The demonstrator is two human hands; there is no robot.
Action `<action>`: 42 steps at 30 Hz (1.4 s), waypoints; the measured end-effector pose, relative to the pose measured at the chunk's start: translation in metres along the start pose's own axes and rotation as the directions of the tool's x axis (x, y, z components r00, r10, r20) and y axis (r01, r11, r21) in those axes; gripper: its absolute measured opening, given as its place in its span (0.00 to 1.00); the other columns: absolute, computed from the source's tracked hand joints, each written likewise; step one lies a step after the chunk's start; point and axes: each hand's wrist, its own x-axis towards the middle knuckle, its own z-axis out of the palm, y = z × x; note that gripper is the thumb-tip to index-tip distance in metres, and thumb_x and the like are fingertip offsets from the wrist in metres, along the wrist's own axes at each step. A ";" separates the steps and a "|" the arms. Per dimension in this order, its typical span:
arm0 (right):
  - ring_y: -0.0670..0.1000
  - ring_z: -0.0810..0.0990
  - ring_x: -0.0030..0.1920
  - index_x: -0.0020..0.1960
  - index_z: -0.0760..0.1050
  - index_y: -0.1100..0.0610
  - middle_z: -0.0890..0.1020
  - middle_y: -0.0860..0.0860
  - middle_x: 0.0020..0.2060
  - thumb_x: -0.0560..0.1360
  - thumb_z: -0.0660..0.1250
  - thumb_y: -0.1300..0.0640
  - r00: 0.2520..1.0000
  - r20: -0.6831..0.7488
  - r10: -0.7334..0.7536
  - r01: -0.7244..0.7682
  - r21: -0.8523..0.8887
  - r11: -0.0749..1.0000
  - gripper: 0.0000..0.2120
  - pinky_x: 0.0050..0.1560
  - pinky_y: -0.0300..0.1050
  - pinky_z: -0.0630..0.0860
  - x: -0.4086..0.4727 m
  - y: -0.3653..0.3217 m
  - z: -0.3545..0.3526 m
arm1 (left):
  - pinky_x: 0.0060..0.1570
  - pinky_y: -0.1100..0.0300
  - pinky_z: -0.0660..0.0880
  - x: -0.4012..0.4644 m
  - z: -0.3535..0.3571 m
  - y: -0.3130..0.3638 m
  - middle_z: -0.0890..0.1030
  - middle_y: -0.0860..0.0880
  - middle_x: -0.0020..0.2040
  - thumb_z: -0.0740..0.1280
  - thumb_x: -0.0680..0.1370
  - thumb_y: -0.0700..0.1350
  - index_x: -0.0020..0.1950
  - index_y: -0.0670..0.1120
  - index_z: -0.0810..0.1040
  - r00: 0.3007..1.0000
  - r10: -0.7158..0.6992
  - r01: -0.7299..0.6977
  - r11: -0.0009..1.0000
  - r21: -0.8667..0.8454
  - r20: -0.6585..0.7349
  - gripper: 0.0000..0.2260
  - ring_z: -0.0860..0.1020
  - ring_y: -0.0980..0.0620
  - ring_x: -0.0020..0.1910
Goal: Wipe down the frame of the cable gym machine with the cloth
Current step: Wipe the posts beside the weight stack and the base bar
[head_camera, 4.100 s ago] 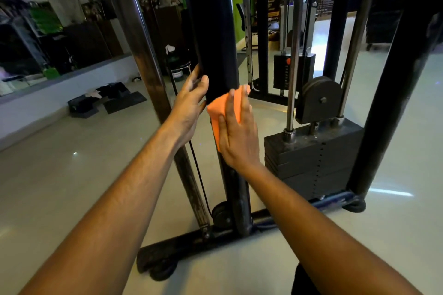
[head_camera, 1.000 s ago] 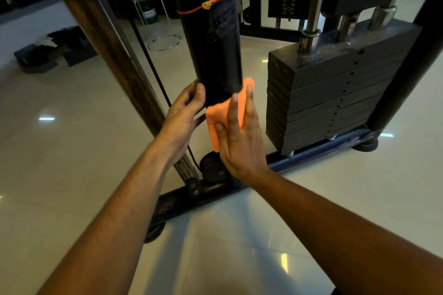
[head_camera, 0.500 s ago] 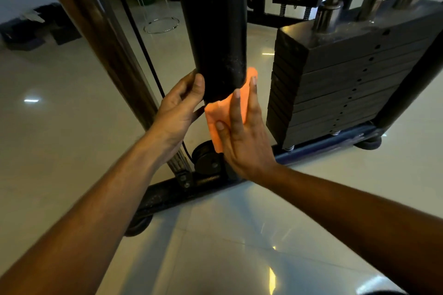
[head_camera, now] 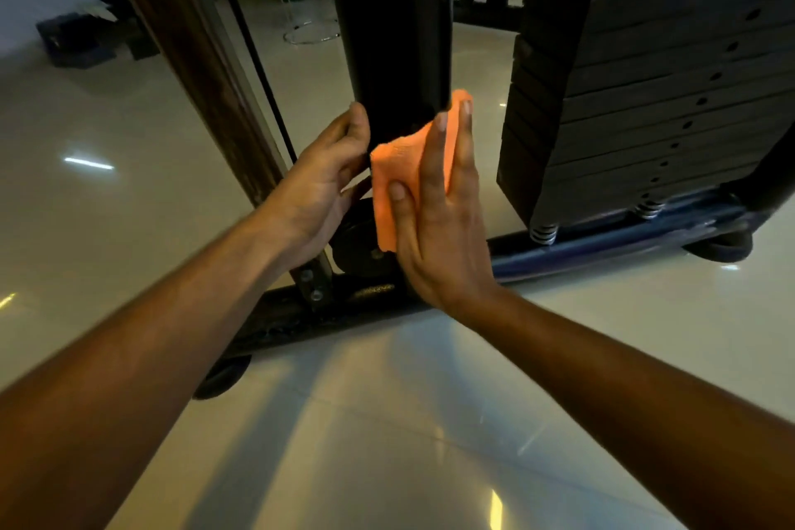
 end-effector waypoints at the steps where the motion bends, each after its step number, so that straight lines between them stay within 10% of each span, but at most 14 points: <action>1: 0.60 0.52 0.87 0.81 0.22 0.34 0.33 0.58 0.86 0.90 0.56 0.41 1.000 0.027 0.011 -0.010 -0.016 1.000 0.41 0.77 0.65 0.72 -0.005 -0.001 -0.001 | 0.80 0.42 0.68 -0.002 0.001 0.002 0.84 0.53 0.67 0.60 0.88 0.56 0.68 0.54 0.80 1.000 -0.009 0.009 1.000 -0.012 -0.005 0.14 0.78 0.50 0.72; 6: 0.68 0.57 0.85 0.80 0.21 0.34 0.30 0.58 0.85 0.89 0.60 0.43 0.975 0.216 -0.045 0.060 -0.059 0.996 0.45 0.68 0.73 0.78 -0.044 0.020 -0.009 | 0.79 0.45 0.68 -0.008 0.008 0.014 0.83 0.51 0.71 0.60 0.89 0.55 0.75 0.53 0.77 0.999 -0.037 0.037 0.999 -0.023 -0.004 0.17 0.79 0.53 0.72; 13: 0.61 0.54 0.87 0.82 0.23 0.36 0.29 0.53 0.85 0.89 0.54 0.39 1.000 0.017 0.000 0.001 -0.047 0.999 0.40 0.74 0.70 0.74 0.006 -0.008 -0.011 | 0.79 0.45 0.69 -0.013 0.013 0.011 0.85 0.53 0.63 0.61 0.89 0.53 0.72 0.51 0.77 0.998 -0.024 0.022 0.999 -0.045 -0.057 0.15 0.80 0.53 0.69; 20: 0.67 0.60 0.84 0.83 0.24 0.37 0.35 0.59 0.87 0.85 0.71 0.52 0.971 0.241 0.003 0.021 -0.097 0.995 0.56 0.70 0.72 0.76 -0.090 0.050 0.013 | 0.81 0.47 0.63 -0.012 0.014 -0.022 0.77 0.58 0.76 0.61 0.89 0.51 0.80 0.56 0.71 0.991 0.104 -0.102 0.994 0.035 -0.081 0.18 0.72 0.58 0.78; 29: 0.61 0.53 0.87 0.81 0.23 0.35 0.34 0.59 0.86 0.90 0.55 0.41 0.998 0.032 0.050 -0.049 -0.039 0.998 0.40 0.78 0.66 0.72 -0.067 0.029 0.038 | 0.79 0.60 0.67 -0.006 0.008 -0.067 0.70 0.57 0.81 0.62 0.89 0.48 0.85 0.52 0.63 0.950 0.295 -0.251 0.919 0.303 -0.107 0.24 0.67 0.62 0.80; 33: 0.68 0.55 0.86 0.84 0.26 0.38 0.38 0.64 0.87 0.89 0.65 0.47 0.975 0.223 -0.006 0.048 -0.181 0.982 0.48 0.75 0.73 0.69 -0.119 0.071 0.034 | 0.83 0.50 0.62 -0.022 0.001 -0.098 0.64 0.55 0.85 0.61 0.89 0.50 0.87 0.51 0.60 0.958 0.277 -0.210 0.855 0.474 -0.077 0.26 0.61 0.61 0.83; 38: 0.64 0.49 0.88 0.84 0.25 0.43 0.36 0.61 0.87 0.89 0.63 0.49 0.961 0.268 0.073 -0.031 -0.157 0.987 0.46 0.82 0.73 0.59 -0.126 0.063 0.032 | 0.77 0.73 0.44 -0.042 -0.002 -0.118 0.48 0.59 0.85 0.62 0.89 0.47 0.88 0.51 0.52 0.954 0.297 -0.179 0.666 0.724 -0.037 0.30 0.45 0.59 0.86; 42: 0.62 0.57 0.86 0.86 0.29 0.49 0.40 0.56 0.88 0.91 0.57 0.45 0.952 0.133 0.276 -0.279 -0.002 0.960 0.40 0.77 0.72 0.69 -0.108 0.041 0.046 | 0.85 0.55 0.44 -0.045 -0.004 -0.133 0.48 0.50 0.89 0.64 0.87 0.42 0.89 0.45 0.50 0.906 0.419 -0.253 0.412 0.875 0.064 0.33 0.43 0.50 0.88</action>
